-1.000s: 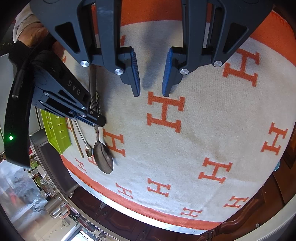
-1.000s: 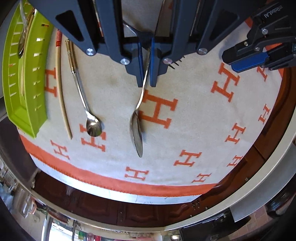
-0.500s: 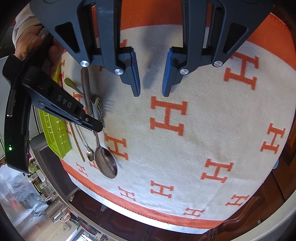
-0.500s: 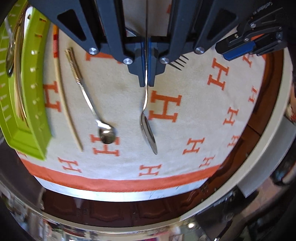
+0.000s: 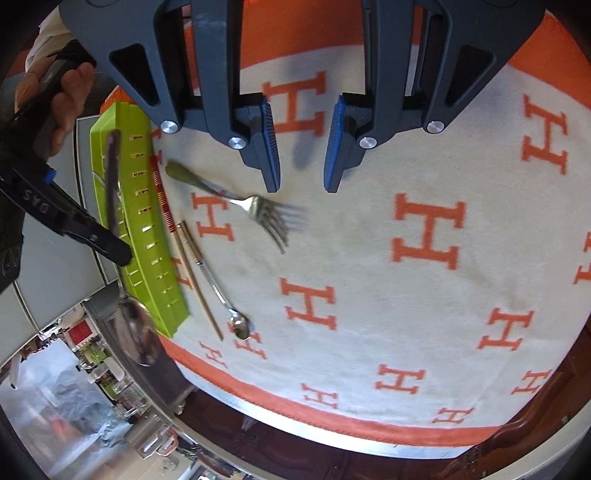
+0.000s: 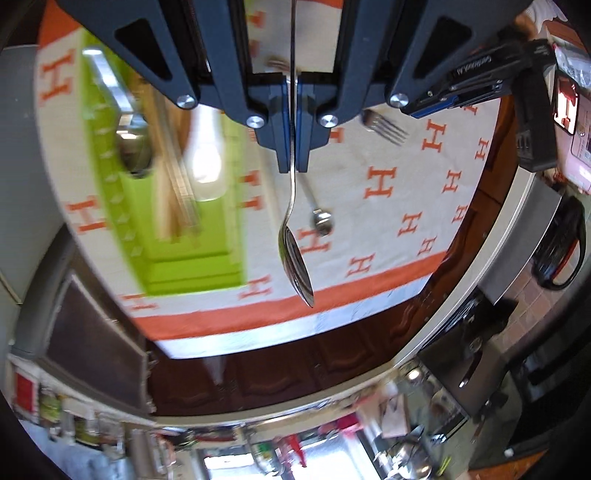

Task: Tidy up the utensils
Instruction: 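Carry the large spoon into the green tray and open the right gripper, then close the left gripper on the steel fork handle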

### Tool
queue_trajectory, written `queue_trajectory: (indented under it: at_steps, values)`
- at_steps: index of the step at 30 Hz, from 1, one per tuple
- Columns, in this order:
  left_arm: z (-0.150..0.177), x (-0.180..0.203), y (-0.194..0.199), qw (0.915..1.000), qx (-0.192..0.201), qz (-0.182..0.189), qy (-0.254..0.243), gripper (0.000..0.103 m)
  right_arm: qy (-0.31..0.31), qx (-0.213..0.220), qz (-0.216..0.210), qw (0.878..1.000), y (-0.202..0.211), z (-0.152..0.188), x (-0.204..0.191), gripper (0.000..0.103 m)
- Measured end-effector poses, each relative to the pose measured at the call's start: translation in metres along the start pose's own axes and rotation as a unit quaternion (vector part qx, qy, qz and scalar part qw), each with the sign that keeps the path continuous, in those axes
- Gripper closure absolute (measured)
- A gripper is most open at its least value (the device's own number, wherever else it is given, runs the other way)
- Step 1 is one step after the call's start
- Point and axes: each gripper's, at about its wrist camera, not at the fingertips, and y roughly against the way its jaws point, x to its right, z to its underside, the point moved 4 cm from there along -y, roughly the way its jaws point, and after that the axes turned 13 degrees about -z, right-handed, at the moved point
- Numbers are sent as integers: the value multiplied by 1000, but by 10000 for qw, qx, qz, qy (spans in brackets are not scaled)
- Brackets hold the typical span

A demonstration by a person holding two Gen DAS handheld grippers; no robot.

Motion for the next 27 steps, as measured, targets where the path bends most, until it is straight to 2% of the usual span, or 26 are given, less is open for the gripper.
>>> queue_trajectory:
  at_steps: [6,8,13,17,23,27]
  values:
    - [3,20,-16,9997,49,243,-59,82,-21,-1,484,9988,26,1,39,101]
    - [2,26,-17,9995,186,247,-102,79,-38,-93,606,9981,25,3,50,101]
    - [-3,33,-23,9986,329,401,-76,71,-110,-399,695,9967,20,17,66,101]
    - [-7,36,-25,9976,471,500,-38,71,-139,-562,717,9957,14,26,69,100]
    - [-9,41,-29,9958,648,643,-59,71,-103,-366,678,9970,18,23,67,100]
    - [-12,45,-32,9952,780,586,-115,71,-81,-254,616,9977,22,21,64,100]
